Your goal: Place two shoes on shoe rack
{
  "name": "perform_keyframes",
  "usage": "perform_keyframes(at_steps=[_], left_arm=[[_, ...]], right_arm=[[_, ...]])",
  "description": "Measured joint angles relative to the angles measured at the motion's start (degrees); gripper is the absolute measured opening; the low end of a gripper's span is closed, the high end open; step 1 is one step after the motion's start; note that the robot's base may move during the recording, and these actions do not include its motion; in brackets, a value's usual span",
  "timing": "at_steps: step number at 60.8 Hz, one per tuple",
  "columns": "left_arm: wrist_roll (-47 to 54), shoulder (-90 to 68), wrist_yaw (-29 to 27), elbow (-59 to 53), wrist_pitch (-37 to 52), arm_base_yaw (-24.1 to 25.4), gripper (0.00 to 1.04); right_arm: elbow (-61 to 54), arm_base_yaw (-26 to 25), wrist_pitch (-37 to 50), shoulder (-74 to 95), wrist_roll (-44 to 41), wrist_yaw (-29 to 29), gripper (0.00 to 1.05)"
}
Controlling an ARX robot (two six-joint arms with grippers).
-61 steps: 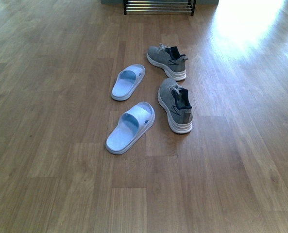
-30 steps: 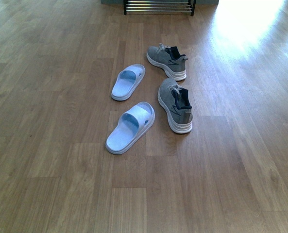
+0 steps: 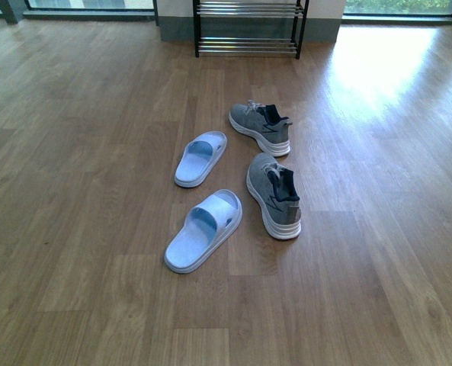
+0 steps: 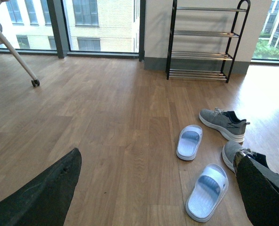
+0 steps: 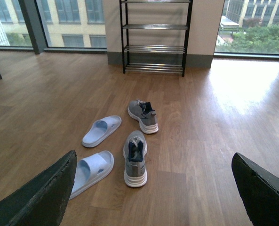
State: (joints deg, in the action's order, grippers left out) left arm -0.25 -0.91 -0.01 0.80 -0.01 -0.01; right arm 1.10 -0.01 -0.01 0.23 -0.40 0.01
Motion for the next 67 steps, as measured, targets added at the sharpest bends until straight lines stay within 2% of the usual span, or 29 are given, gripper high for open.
perform_keyframes(at_steps=[67], left_arm=[[0.0,0.0,0.0,0.0,0.0,0.0,0.95]], right_arm=[[0.0,0.0,0.0,0.0,0.0,0.0,0.95]])
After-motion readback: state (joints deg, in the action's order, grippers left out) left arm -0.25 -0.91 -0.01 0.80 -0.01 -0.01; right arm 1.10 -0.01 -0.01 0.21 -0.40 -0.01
